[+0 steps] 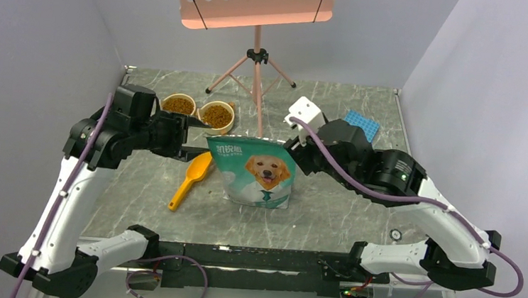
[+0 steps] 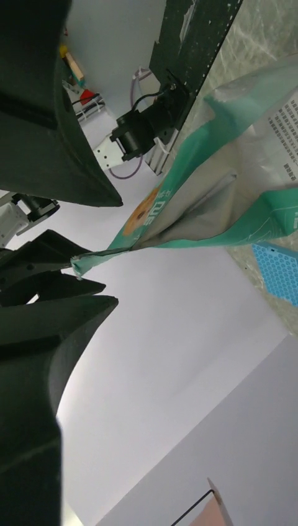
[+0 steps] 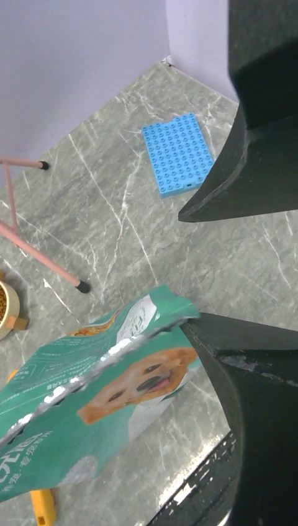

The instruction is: Serve the pet food

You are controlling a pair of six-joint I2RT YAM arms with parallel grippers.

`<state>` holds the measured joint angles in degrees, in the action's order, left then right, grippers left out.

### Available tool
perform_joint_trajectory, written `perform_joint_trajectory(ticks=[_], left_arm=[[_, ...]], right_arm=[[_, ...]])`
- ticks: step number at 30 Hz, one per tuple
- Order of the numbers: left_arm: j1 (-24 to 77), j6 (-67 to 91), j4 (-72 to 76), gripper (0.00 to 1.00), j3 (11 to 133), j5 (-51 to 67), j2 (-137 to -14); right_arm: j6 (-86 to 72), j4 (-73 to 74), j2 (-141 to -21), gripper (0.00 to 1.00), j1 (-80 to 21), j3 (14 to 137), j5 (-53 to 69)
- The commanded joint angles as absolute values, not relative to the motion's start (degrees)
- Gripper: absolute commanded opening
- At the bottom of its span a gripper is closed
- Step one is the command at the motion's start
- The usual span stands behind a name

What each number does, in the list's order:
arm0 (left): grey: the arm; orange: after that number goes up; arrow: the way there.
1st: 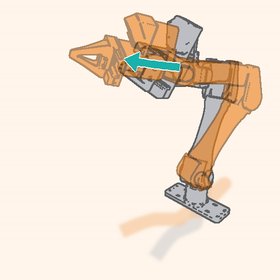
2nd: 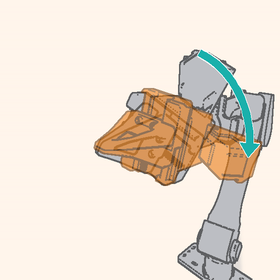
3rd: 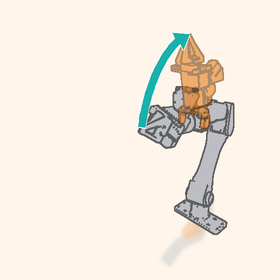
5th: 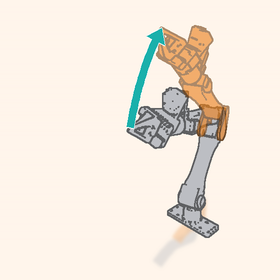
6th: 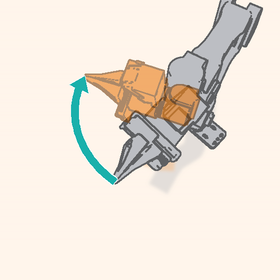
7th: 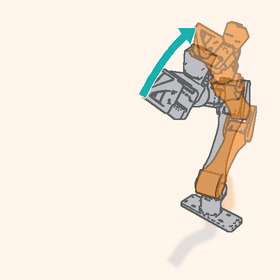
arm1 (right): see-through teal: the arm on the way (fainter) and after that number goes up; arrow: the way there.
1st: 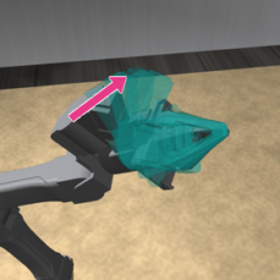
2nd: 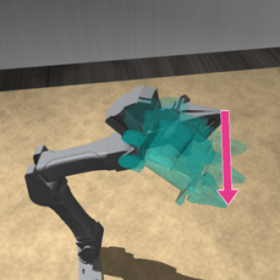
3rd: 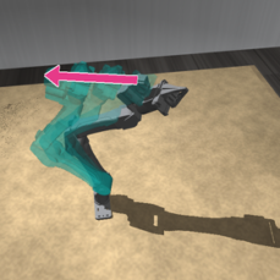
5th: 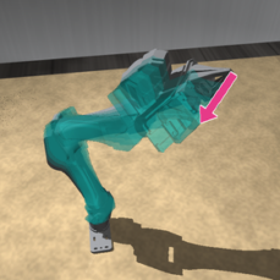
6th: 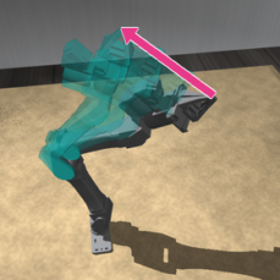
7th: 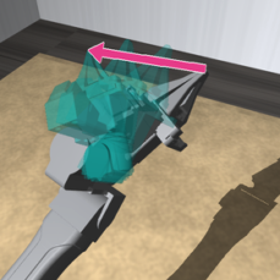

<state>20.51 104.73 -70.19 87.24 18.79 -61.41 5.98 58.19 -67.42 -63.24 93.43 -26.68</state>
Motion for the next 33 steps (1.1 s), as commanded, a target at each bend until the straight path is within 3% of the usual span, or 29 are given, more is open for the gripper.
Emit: perform_joint_trajectory(ticks=[1,5,7,11,14,17,24,33], left_arm=[[20.3,104.2,-71.4,0.66,90.0,16.1,-60.1],[20.3,103.5,-71.3,0.73,91.5,14.8,-58.7],[20.3,101.7,-71.1,0.75,93.6,11.2,-57.9],[20.1,94.1,-67.2,0.88,97.5,3.5,-56.2],[20.0,87.3,-58.1,0.98,96.8,-1.4,-52.9],[20.1,76.6,-48.9,0.99,97.3,-7.7,-50.1],[20.1,56.4,-53.3,0.99,111.7,-18.7,-52.3],[20.1,45.9,-49.3,0.99,111.7,-24.0,-49.2]], right_arm=[[5.7,61.1,-64.8,0.6,-62.8,98.1,-29.6],[3.9,60.4,-63.6,0.77,-62.9,100.6,-32.1],[2.0,59.5,-63.1,0.84,-62.8,102.2,-36.6],[-4.5,57.4,-62.4,0.99,-62.8,105.9,-48.7],[-10.4,59.5,-62.7,1.0,-62.8,110.9,-59.2],[-13.4,61.4,-62.1,1.0,-62.8,113.0,-64.9],[-19.2,68.9,-63.5,1.0,-62.8,117.0,-68.3],[-22.7,71.4,-64.9,1.0,-62.8,118.5,-66.4]])
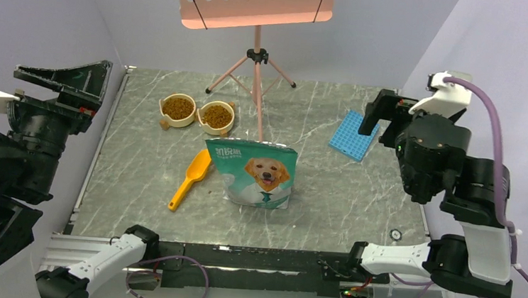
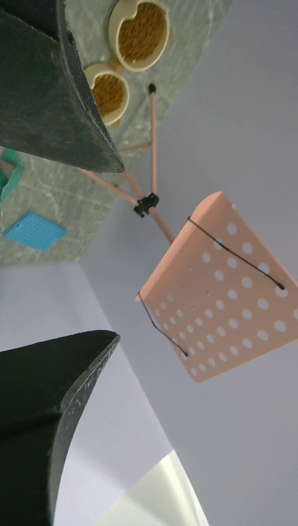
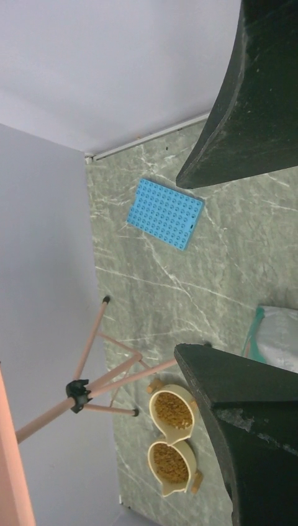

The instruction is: Serve the pet food

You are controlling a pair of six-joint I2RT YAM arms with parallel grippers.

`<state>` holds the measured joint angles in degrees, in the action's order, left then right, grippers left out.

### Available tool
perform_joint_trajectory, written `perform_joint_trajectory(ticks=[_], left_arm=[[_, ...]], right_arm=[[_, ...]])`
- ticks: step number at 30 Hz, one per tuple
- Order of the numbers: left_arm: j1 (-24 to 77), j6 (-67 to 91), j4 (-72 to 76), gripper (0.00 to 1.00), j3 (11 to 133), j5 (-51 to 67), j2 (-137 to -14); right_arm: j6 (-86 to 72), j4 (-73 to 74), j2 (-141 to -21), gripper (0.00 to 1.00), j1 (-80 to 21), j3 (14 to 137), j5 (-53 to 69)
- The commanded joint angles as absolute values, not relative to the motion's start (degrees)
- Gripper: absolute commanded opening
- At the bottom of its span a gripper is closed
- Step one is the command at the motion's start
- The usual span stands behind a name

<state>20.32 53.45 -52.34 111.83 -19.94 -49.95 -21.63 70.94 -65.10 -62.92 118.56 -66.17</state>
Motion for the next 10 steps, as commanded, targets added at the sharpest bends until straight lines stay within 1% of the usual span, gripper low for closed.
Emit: perform_joint_trajectory(ticks=[1,7,10], left_arm=[[20.0,45.5,-49.3,0.99,111.9,-24.2,-49.1],[20.1,43.9,-49.3,0.99,112.5,-24.7,-48.9],[20.0,43.2,-48.6,0.99,112.7,-24.7,-49.0]], right_arm=[[-22.1,70.3,-64.5,1.0,-62.8,118.2,-66.3],[-17.3,65.4,-64.0,1.0,-62.8,118.2,-65.5],[-13.4,61.0,-62.7,1.0,-62.8,117.2,-61.9]])
